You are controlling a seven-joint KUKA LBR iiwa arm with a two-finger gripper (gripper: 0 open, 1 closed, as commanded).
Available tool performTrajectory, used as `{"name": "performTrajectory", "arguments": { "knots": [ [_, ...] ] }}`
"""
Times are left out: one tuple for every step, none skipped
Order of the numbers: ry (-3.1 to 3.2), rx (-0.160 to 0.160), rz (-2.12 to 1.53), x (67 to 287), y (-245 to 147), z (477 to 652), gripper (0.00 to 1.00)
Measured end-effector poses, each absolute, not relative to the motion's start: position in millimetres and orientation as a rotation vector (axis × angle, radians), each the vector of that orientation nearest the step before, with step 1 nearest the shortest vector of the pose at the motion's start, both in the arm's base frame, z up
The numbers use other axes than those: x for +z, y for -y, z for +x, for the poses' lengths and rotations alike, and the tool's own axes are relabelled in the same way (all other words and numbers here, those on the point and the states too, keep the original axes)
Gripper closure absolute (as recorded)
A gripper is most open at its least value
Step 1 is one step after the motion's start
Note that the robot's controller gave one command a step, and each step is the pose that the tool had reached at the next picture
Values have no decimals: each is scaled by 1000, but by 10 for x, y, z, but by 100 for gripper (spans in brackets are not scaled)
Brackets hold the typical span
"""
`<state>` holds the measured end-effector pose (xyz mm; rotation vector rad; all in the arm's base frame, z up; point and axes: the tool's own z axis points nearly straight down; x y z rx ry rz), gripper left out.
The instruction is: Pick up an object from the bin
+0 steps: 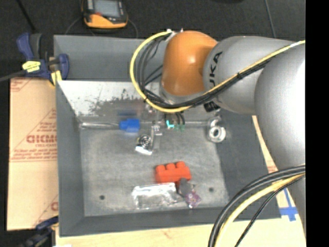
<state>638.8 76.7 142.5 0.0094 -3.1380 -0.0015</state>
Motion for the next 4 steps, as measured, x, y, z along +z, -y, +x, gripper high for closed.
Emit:
{"name": "performTrajectory", "arguments": {
  "knots": [
    [3146, -2, 6, 1476, -764, 6409, 100],
    [3146, -2, 4, 1476, -763, 6409, 0],
    [3146, 1, 56, 1823, -679, 6091, 0],
    [3141, 2, 116, 695, -618, 6515, 0]
  ]
}}
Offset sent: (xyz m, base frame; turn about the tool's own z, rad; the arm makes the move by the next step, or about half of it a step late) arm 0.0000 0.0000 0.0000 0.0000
